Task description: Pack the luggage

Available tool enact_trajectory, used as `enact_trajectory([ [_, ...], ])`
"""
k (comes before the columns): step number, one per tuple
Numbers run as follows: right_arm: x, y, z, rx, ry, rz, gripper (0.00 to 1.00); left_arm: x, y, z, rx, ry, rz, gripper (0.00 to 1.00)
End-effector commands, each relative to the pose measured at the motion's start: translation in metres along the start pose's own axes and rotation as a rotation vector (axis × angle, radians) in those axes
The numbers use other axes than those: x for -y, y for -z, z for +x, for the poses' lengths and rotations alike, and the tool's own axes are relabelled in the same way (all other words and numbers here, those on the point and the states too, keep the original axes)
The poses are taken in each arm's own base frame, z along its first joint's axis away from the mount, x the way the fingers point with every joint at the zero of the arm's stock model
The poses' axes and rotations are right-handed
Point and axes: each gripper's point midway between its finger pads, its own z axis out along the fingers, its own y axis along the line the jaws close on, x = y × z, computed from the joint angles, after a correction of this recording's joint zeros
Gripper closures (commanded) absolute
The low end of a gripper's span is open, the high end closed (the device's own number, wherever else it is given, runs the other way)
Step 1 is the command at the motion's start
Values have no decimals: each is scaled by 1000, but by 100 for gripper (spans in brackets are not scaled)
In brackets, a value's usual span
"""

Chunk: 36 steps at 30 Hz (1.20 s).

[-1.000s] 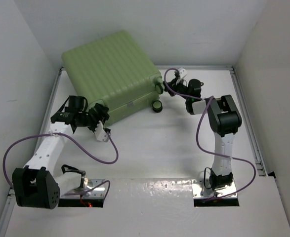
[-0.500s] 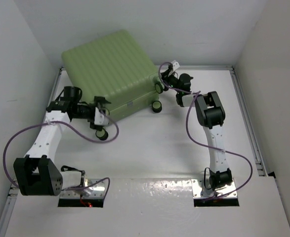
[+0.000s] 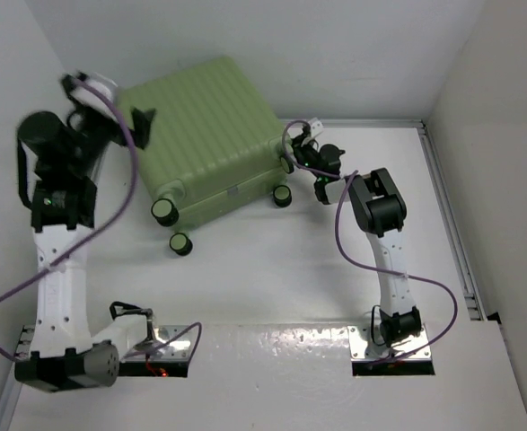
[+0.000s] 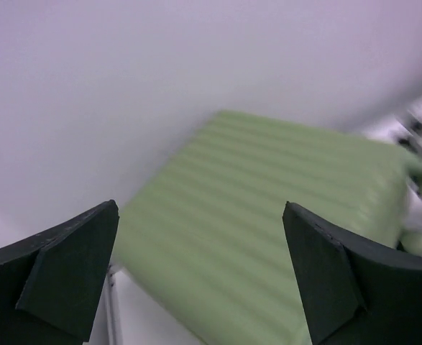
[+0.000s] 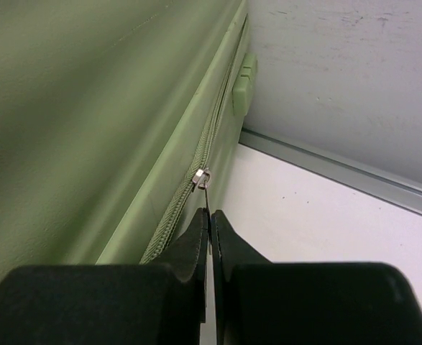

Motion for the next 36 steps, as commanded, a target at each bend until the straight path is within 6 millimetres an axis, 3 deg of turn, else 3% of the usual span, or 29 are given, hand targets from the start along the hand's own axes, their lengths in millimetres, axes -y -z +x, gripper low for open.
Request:
enact_trajectory([
  [1,-50,-6,-20,22,-26,-98,100,-100,12,68,-263,425,-473,0],
  [3,-71,-5,-20,20,-34,-136,100,-119,17,109,-367,518,-528,11],
  [4,-80,-5,-21,20,-38,-160,100,-126,16,142,-434,573,-551,15],
  [5,-86,-4,-24,23,-50,-169,100,-142,26,158,-452,618,-609,25],
  [7,-106,-2,-21,18,-53,-214,100,-154,29,191,-513,648,-647,29],
  [8,-113,0,-27,25,-51,-237,100,-170,29,218,-552,690,-697,29],
  [11,-131,7,-24,20,-57,-276,100,-192,15,257,-579,733,-720,29],
  [12,-133,8,-26,22,-59,-282,100,-191,-7,285,-604,782,-640,29],
  [14,-142,15,-23,14,-65,-298,100,-201,-29,307,-593,799,-591,29],
  [15,-145,17,-23,14,-63,-307,100,-211,-52,294,-544,789,-535,29],
  [16,-148,19,-27,17,-59,-320,100,-205,-66,341,-589,855,-494,29],
  [17,-149,26,-25,11,-60,-322,100,-202,-81,350,-563,883,-423,29],
  [18,-153,27,-29,16,-56,-333,100,-204,-112,328,-496,852,-343,29],
  [19,-156,33,-26,9,-52,-346,100,-195,-129,335,-488,859,-287,26],
  [20,-157,39,-23,5,-54,-349,100,-174,-147,369,-508,885,-198,26],
  [21,-161,42,-30,13,-43,-374,100,-161,-171,357,-474,839,-130,25],
  [23,-163,50,-28,10,-31,-388,100,-122,-192,363,-458,831,22,23],
  [24,-168,54,-34,18,-19,-414,100,-83,-207,371,-477,825,125,23],
  [25,-170,56,-35,16,-20,-422,100,-64,-215,368,-468,804,188,23],
  [27,-173,60,-37,13,-24,-434,100,-19,-223,378,-493,761,306,22],
  [28,-174,62,-38,12,-30,-439,100,27,-228,378,-514,757,415,22],
  [30,-183,71,-44,14,-35,-463,100,70,-227,372,-553,716,515,22],
  [31,-186,74,-51,24,-35,-475,100,106,-229,361,-548,639,614,22],
  [33,-194,88,-54,16,-43,-491,100,152,-223,348,-565,572,741,22],
  [34,-197,97,-50,0,-56,-494,100,168,-216,347,-581,573,783,22],
  [36,-207,110,-47,-20,-77,-509,100,187,-208,326,-569,541,850,22],
])
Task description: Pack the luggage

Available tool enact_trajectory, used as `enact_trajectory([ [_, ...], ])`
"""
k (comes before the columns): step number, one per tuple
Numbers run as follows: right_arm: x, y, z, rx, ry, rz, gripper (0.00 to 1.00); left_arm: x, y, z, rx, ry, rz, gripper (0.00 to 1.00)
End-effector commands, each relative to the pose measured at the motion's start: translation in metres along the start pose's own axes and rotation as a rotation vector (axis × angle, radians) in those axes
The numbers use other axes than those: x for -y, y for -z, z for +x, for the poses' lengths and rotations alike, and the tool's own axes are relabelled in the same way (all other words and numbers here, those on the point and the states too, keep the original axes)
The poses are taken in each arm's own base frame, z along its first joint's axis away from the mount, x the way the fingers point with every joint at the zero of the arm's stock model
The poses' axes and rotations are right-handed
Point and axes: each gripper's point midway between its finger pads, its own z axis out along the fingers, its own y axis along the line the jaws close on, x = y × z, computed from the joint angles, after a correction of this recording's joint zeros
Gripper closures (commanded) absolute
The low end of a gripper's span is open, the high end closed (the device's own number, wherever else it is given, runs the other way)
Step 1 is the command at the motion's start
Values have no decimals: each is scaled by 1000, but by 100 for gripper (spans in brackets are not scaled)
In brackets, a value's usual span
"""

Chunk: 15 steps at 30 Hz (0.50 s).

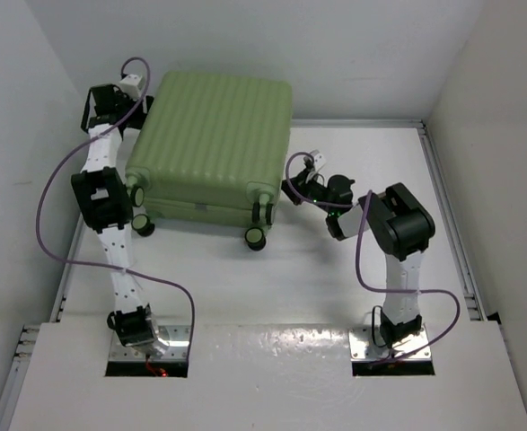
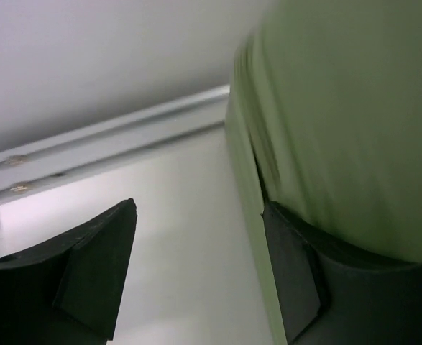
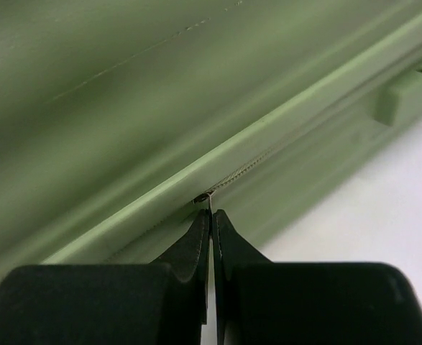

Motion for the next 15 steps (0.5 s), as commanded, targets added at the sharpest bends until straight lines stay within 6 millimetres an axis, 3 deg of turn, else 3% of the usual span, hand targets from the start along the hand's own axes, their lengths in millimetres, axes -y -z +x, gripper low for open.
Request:
enact_trajectory([
  [1,-113,7,-44,108,40,-365,100,319,16,71,-298,-67,846,22],
  [2,-118,12,-44,105,34,-371,100,325,23,76,-309,-93,866,22],
  [3,-127,23,-35,79,19,-376,100,333,37,62,-292,-122,876,22],
  [4,-133,26,-40,91,19,-376,100,333,46,59,-297,-131,869,21],
  [5,-139,30,-45,99,30,-382,100,328,54,74,-351,-125,831,19],
  [6,-142,36,-30,59,8,-365,100,325,70,51,-317,-157,778,16],
  [7,-147,37,-33,70,11,-353,100,313,71,35,-268,-174,709,16],
  [8,-145,37,-34,72,10,-325,100,293,81,50,-299,-72,634,14],
  [9,-147,39,-29,61,15,-315,100,272,86,37,-258,-46,522,7],
  [10,-153,41,-29,57,16,-313,100,257,108,-17,-103,-68,422,6],
  [11,-145,39,-23,39,8,-253,100,238,122,-17,-108,-23,343,4],
  [13,-146,40,-13,4,11,-230,100,225,149,-45,-63,-66,225,0],
  [14,-138,38,-13,7,15,-173,100,220,181,-61,-29,-75,141,0],
  [15,-130,38,-11,-6,7,-120,100,235,216,-72,15,-96,146,0],
])
